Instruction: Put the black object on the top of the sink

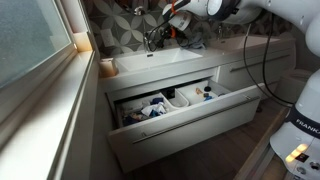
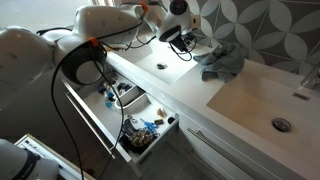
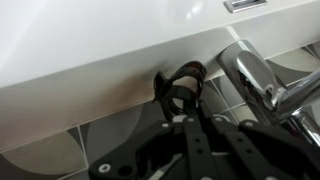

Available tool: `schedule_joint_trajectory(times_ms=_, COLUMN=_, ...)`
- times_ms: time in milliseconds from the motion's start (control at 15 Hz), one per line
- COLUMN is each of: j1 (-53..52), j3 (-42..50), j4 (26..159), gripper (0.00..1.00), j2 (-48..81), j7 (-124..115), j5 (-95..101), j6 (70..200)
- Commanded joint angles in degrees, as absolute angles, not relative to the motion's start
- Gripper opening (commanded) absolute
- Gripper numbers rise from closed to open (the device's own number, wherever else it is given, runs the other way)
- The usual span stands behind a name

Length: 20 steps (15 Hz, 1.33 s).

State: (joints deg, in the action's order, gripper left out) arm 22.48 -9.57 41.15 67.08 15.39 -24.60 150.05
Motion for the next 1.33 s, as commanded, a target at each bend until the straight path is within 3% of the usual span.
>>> schedule_joint_trajectory(times_ms=0, j1=21.4, j3=-8.5, j4=34.9, gripper=0.02, j2=71.5, j7=14.3, j5=-23.7, j6=152.7)
schedule_joint_trajectory(times_ms=467, j1=20.8, j3=-4.7, j4=33.0, gripper=0.02, j2=73.4, j7=11.6, j5=-23.1, j6=156.0)
schedule_joint_trajectory(times_ms=533, j1=20.6, j3=-4.1, j4=33.0, gripper=0.13, j2=73.6, j7=11.2, j5=-23.1, j6=156.1)
schedule_joint_trajectory(times_ms=600, j1=20.4, j3=-3.4, j4=32.9, gripper=0.31, j2=73.7, j7=10.7, j5=-23.1, j6=156.3)
schedule_joint_trajectory(times_ms=1267, j1=19.1, j3=0.6, j4=34.6, gripper=0.99, j2=71.3, j7=6.0, j5=-23.4, j6=149.8)
